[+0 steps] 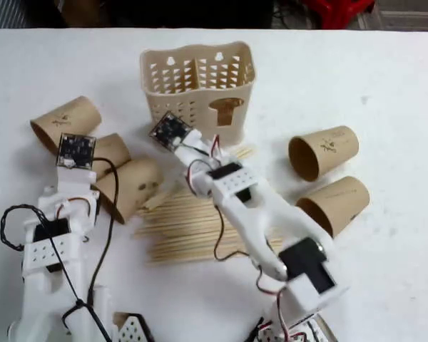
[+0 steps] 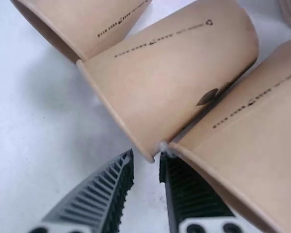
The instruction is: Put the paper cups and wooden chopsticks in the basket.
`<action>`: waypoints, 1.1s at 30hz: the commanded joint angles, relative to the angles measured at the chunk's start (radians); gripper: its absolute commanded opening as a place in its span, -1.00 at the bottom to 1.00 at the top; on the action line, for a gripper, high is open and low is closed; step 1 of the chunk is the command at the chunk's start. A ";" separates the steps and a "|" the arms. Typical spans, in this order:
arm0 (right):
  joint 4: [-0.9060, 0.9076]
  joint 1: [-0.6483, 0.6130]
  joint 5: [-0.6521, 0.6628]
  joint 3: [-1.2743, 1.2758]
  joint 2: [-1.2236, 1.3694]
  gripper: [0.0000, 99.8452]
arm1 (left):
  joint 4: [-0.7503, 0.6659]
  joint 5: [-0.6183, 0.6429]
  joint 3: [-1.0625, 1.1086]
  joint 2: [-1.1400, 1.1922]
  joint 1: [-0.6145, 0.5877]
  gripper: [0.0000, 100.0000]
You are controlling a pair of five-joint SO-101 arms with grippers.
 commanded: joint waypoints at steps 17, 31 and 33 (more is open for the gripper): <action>0.288 0.028 -0.003 0.060 -0.271 -0.96 | -0.020 -0.009 0.002 -0.031 -0.005 -0.78; 0.371 0.024 -0.149 -0.416 0.147 -0.96 | -0.020 -0.008 0.003 -0.031 -0.005 -0.78; 0.414 0.030 -0.150 -0.485 0.229 -0.96 | -0.020 -0.008 0.003 -0.031 -0.005 -0.78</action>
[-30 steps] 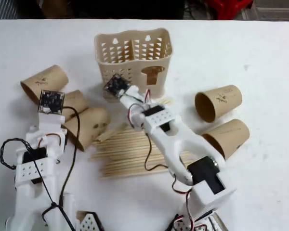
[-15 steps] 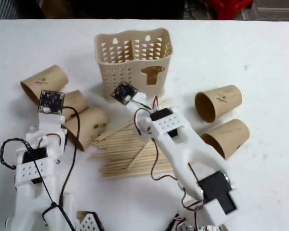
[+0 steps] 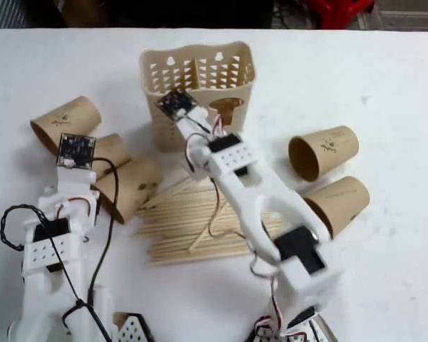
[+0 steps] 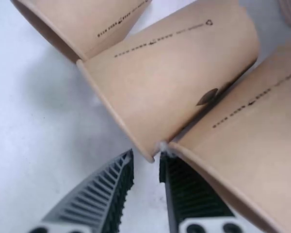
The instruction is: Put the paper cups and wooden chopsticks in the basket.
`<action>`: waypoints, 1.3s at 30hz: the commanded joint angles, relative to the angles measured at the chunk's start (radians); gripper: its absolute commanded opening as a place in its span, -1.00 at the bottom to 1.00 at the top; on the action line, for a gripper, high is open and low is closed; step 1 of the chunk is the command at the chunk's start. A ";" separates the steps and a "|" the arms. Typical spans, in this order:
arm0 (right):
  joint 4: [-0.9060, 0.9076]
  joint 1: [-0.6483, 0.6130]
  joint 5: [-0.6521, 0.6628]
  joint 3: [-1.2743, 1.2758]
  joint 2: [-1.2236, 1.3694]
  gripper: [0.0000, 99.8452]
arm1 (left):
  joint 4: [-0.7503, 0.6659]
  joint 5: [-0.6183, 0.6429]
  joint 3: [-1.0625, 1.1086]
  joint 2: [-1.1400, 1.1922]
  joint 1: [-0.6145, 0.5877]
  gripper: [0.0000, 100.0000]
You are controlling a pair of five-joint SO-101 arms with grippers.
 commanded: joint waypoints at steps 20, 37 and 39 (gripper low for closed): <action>0.001 0.050 -0.012 0.112 -0.202 -0.96 | -0.020 -0.008 0.002 -0.031 -0.005 -0.78; -0.410 -0.031 0.049 0.624 -0.545 -0.97 | -0.021 -0.008 0.002 -0.031 -0.005 -0.78; -0.417 -0.035 0.052 0.623 -0.513 -0.97 | -0.021 -0.008 0.002 -0.031 -0.005 -0.78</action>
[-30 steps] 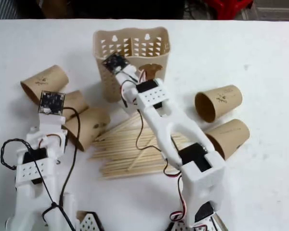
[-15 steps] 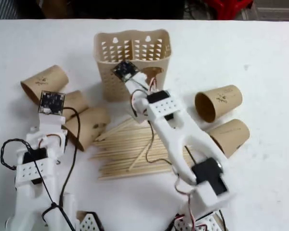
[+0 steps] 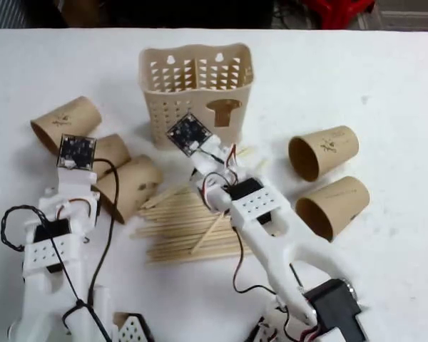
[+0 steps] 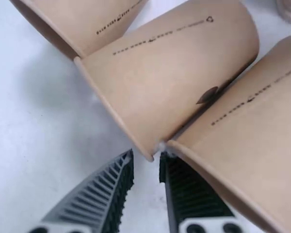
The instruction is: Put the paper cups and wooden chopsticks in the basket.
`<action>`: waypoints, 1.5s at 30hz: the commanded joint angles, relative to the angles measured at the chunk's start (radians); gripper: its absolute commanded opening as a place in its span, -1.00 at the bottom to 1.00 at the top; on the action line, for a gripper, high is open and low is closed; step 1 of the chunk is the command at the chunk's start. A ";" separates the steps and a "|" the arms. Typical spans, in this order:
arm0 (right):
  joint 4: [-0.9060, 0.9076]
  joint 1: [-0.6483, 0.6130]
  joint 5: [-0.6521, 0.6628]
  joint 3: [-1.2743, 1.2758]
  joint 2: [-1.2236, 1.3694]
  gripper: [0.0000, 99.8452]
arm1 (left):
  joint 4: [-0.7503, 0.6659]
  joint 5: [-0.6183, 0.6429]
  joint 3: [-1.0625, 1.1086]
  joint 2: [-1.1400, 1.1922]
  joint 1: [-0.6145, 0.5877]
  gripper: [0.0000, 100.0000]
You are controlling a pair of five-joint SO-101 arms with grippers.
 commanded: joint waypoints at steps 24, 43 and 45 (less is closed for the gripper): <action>0.084 0.070 0.049 -0.273 0.311 -0.97 | -0.028 -0.008 0.009 -0.038 -0.004 -0.78; 0.107 0.036 -0.063 -0.446 0.503 -0.97 | -0.048 -0.008 0.014 -0.038 -0.004 -0.78; 0.157 0.038 -0.061 -0.462 0.498 -0.97 | -0.048 -0.008 0.014 -0.038 -0.004 -0.78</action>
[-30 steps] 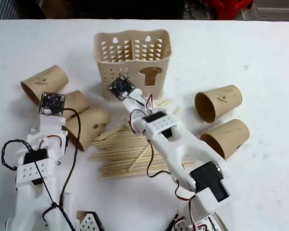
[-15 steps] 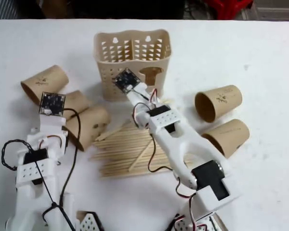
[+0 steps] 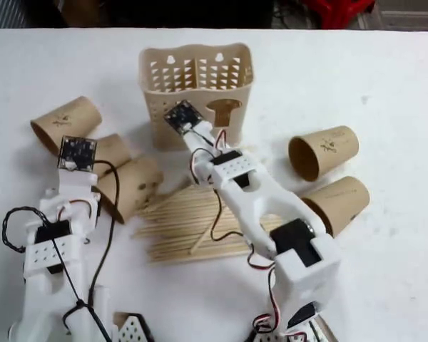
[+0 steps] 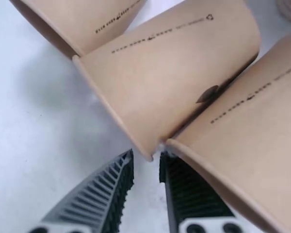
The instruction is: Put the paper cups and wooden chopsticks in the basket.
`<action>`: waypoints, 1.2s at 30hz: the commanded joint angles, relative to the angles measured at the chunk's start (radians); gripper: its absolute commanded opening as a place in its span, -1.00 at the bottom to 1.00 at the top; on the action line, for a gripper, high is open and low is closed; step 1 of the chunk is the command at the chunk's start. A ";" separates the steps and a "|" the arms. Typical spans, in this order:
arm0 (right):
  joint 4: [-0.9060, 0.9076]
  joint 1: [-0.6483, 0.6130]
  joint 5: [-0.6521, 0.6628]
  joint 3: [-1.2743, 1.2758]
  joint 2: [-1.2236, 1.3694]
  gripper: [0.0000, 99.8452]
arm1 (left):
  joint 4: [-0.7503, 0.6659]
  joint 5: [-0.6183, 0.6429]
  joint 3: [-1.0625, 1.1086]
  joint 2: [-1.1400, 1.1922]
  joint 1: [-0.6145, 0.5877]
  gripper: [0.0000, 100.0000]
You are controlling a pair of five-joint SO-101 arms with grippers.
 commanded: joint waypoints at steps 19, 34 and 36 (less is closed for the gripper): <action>0.312 0.117 0.040 -0.054 -0.114 -0.97 | -0.025 -0.006 -0.005 -0.038 -0.004 -0.78; 0.432 0.110 -0.525 0.020 -0.303 -0.90 | -0.025 -0.008 -0.005 -0.038 -0.004 -0.78; 0.430 0.116 -0.571 0.020 -0.278 -0.79 | -0.023 -0.008 -0.005 -0.038 -0.004 -0.78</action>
